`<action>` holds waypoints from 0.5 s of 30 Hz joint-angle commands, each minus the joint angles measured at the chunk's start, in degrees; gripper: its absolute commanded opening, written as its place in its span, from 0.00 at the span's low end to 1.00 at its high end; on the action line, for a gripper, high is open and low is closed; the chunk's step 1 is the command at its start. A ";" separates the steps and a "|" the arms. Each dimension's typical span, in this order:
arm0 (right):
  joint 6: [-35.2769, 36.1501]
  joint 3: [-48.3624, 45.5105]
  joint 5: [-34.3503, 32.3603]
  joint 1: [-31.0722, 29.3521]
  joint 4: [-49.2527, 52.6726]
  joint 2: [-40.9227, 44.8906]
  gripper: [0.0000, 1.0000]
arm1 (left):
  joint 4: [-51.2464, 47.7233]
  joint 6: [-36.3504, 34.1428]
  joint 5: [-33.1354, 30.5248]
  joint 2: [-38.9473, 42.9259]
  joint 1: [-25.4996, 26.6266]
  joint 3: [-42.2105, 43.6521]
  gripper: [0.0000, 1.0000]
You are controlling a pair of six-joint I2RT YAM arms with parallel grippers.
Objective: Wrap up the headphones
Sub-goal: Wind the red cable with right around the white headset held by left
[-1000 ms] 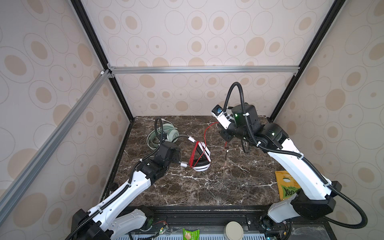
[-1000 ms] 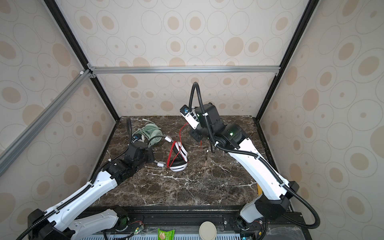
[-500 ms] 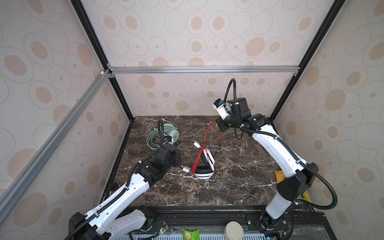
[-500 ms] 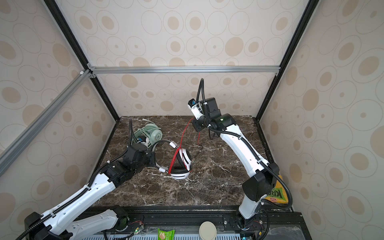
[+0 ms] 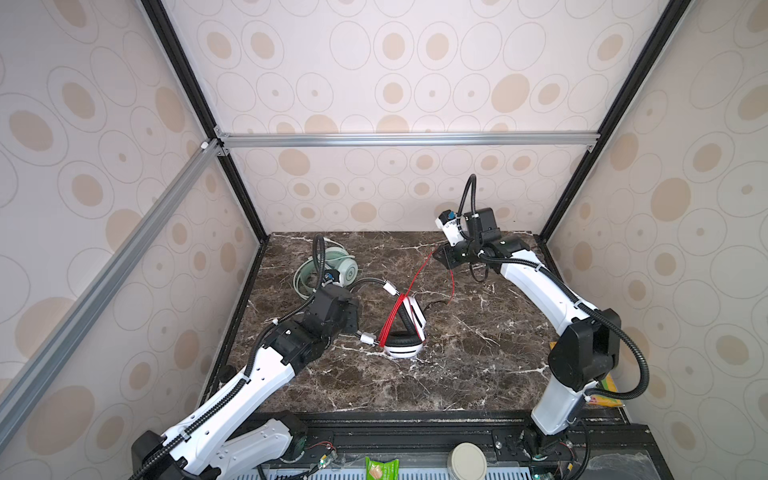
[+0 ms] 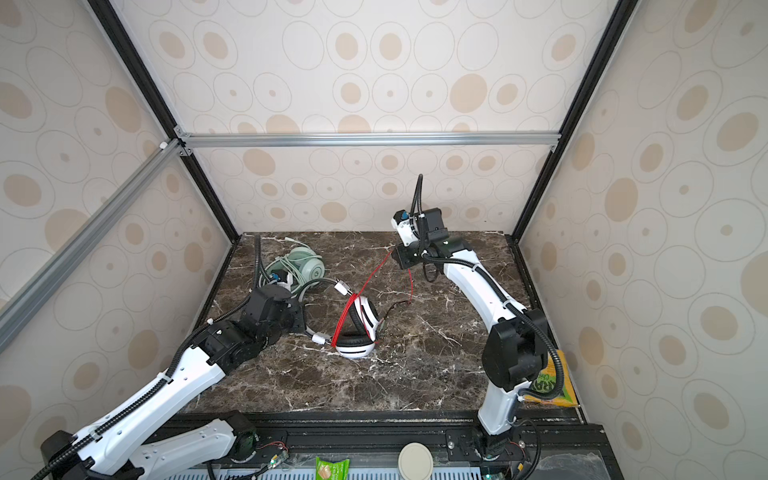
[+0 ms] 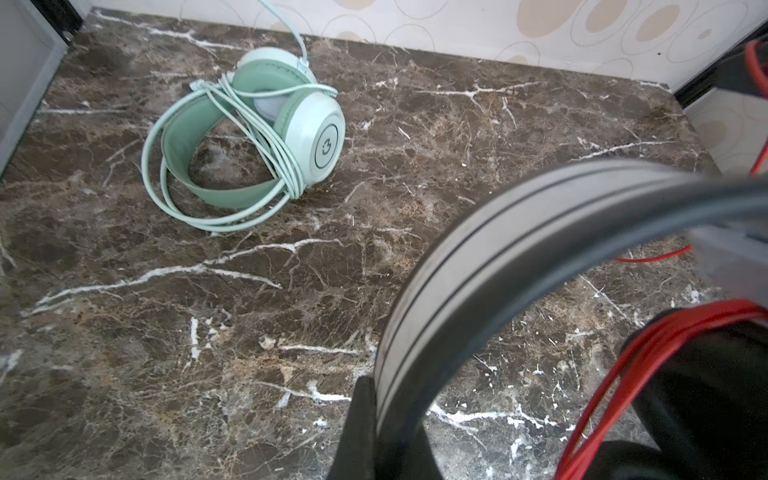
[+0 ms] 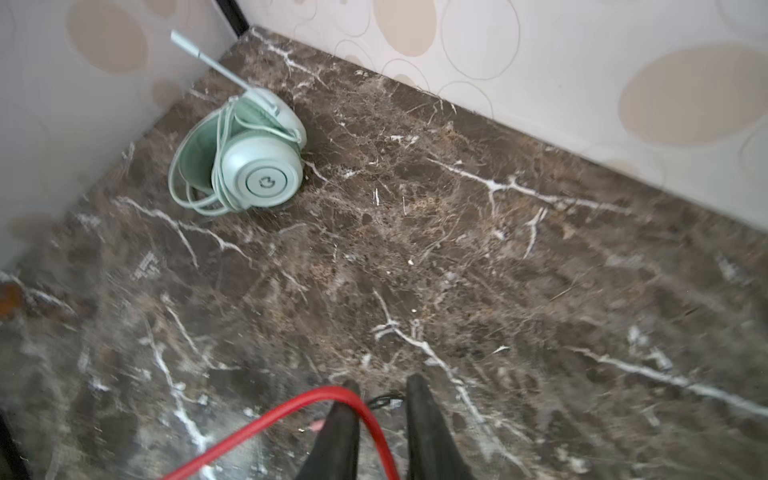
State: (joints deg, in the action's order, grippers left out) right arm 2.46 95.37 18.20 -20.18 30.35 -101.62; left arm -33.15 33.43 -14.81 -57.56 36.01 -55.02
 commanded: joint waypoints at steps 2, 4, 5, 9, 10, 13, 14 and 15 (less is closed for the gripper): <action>-1.57 -3.07 6.20 1.55 -3.47 1.85 0.42 | 0.71 -2.41 0.86 1.16 -0.62 -6.33 0.00; -2.49 -6.47 6.13 1.60 -5.32 5.07 0.44 | 0.67 -3.57 3.72 0.71 -1.84 -7.14 0.00; -3.02 -8.60 5.91 1.51 -6.33 7.14 0.45 | 0.65 -3.95 4.92 0.48 -2.51 -7.57 0.00; -4.83 -18.76 2.38 1.59 -11.13 17.61 0.51 | -0.25 -4.19 7.81 -0.55 -5.44 -10.51 0.00; -5.13 -21.18 1.62 1.58 -11.87 19.92 0.53 | -0.62 -3.93 8.01 -0.92 -6.20 -11.57 0.00; -6.30 -27.09 0.64 1.76 -12.19 26.01 0.53 | -2.32 -3.13 7.70 -2.77 -7.92 -16.45 0.00; -6.91 -28.74 1.05 1.90 -12.11 27.30 0.53 | -2.81 -2.94 7.30 -3.64 -8.25 -18.44 0.00; -7.51 -30.23 1.75 1.90 -11.95 28.15 0.53 | -3.11 -2.89 7.34 -4.52 -8.33 -20.40 0.00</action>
State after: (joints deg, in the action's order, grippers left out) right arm -2.90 68.53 19.94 -18.35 20.25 -75.24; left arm -38.48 29.10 -8.75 -61.65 28.51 -68.05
